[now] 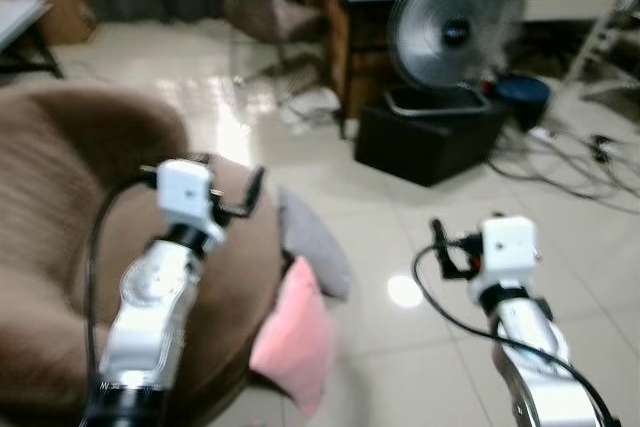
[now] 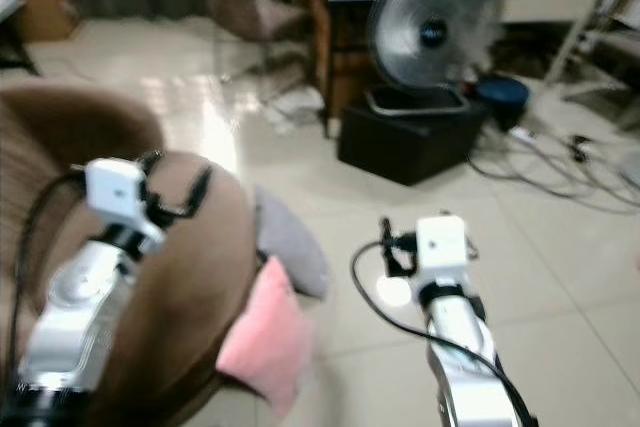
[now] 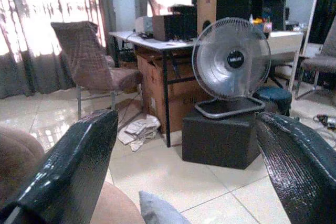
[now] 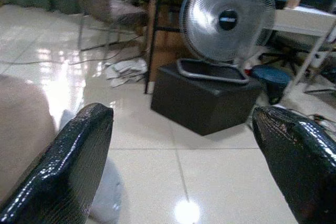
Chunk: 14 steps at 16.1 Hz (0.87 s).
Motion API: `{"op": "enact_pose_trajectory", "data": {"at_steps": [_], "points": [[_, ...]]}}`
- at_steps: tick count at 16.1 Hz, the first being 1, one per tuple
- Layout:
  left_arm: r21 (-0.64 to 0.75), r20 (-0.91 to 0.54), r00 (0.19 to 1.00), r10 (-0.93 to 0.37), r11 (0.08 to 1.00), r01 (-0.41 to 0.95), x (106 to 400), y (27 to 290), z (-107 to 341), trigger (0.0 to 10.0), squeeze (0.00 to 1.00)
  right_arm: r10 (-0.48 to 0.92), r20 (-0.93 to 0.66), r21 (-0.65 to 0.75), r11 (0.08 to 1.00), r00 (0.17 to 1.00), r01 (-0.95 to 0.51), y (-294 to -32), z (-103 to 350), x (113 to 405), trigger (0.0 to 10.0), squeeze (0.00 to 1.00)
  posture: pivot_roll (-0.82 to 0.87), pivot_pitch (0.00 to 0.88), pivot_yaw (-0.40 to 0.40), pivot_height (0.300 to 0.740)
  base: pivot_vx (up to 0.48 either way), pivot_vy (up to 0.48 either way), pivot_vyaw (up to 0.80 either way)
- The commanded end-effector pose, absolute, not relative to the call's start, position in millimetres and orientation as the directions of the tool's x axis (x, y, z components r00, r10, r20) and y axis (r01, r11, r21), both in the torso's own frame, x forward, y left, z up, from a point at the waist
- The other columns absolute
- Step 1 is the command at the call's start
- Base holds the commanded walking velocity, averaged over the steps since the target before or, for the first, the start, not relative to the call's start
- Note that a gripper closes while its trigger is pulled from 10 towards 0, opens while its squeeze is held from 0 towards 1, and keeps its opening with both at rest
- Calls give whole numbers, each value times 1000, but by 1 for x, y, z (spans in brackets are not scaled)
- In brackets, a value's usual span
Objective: Move the pillow to the sofa from floor
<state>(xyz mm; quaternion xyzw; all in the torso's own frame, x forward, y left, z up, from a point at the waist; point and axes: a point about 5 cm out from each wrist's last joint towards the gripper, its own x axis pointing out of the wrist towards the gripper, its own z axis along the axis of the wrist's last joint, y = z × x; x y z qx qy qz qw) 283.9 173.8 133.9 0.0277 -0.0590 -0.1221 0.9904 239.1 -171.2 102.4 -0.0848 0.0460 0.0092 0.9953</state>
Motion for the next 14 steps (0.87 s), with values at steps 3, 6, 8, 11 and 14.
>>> {"op": "enact_pose_trajectory", "data": {"at_steps": [3,6,8,11,14], "points": [[69,109,956,-272,961,266,286,164,133,10000,0,-21,-106,-201,980,994,-1,-178,101,238,10000,0,-88,1,13,740,321,0,0],[63,104,955,-279,960,273,287,164,134,10000,0,-26,-112,-192,981,993,4,-178,100,238,10000,0,-89,1,17,740,300,0,0],[63,70,950,-304,952,299,287,161,129,10000,0,-27,-137,-165,986,990,4,-178,97,238,10000,0,-89,2,17,740,0,0,0],[147,61,927,-370,922,359,282,155,123,10000,0,8,-156,-148,989,988,-31,-174,92,234,10000,0,-84,6,13,710,0,0,0],[143,17,917,-398,909,392,279,154,113,10000,0,41,-180,-128,990,983,-65,-171,87,233,10000,0,-83,9,11,675,0,0,0]]}}
